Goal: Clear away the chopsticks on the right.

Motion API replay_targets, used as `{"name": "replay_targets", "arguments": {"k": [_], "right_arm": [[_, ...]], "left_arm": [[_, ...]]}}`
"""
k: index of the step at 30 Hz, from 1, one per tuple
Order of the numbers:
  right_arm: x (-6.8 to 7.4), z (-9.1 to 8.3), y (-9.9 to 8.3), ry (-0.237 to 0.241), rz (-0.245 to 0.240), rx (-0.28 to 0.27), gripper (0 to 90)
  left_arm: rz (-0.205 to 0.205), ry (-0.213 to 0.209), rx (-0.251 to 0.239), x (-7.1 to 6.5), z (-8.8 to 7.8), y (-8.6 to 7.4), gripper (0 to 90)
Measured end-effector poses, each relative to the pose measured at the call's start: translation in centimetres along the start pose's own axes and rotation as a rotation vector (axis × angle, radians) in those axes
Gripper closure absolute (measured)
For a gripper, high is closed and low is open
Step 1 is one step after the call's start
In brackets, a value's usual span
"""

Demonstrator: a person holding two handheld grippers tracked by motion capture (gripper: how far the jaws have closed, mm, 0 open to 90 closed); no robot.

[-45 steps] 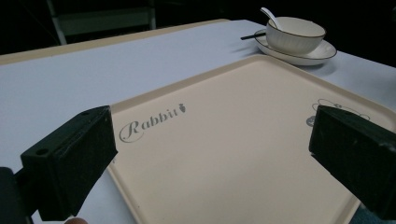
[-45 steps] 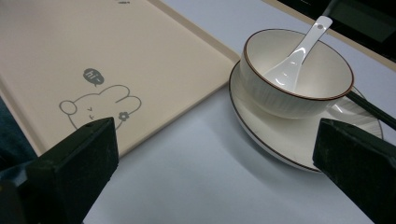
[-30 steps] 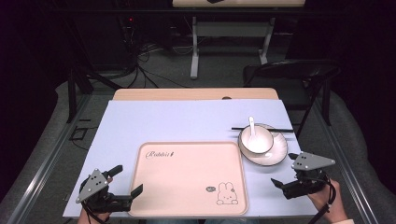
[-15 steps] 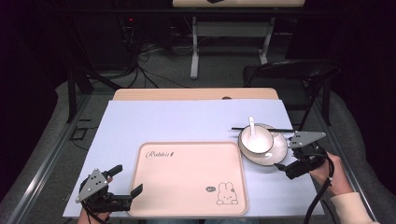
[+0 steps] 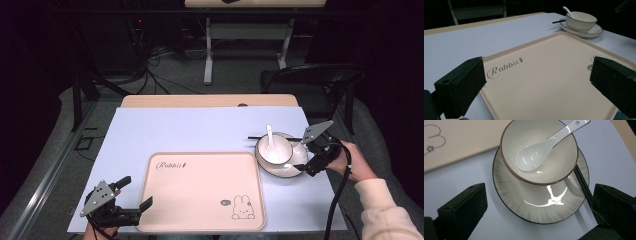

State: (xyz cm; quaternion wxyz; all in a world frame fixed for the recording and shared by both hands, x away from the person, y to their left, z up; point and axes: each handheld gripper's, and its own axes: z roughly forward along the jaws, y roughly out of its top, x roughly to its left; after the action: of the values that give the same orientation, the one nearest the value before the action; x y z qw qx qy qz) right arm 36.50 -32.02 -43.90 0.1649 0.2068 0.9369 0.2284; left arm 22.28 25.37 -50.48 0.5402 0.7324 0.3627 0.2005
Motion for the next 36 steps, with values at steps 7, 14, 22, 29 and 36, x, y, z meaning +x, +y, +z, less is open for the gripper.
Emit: {"name": "replay_targets", "arguments": {"k": [7,14,22,29,36], "right_arm": [[-2.3,0.7,0.7,-0.016,-0.030,0.106,0.0],[-4.4,1.5,1.2,0.006,-0.049,0.147,0.0],[-5.9,3.1,1.3,0.012,-0.103,0.220,0.0],[-6.7,4.6,1.1,0.022,-0.121,0.238,3.5],[-7.0,6.6,1.5,-0.015,-0.203,0.305,25.7]], "left_arm": [[-0.003,-0.010,-0.006,0.1,-0.1,0.0,0.1],[-0.003,-0.009,-0.004,0.1,0.0,0.0,0.1],[-0.003,-0.010,-0.004,0.1,0.0,0.0,0.1],[-0.003,-0.013,-0.006,0.1,0.0,0.0,0.0],[-0.005,-0.013,-0.008,0.1,0.0,0.0,0.0]]}}
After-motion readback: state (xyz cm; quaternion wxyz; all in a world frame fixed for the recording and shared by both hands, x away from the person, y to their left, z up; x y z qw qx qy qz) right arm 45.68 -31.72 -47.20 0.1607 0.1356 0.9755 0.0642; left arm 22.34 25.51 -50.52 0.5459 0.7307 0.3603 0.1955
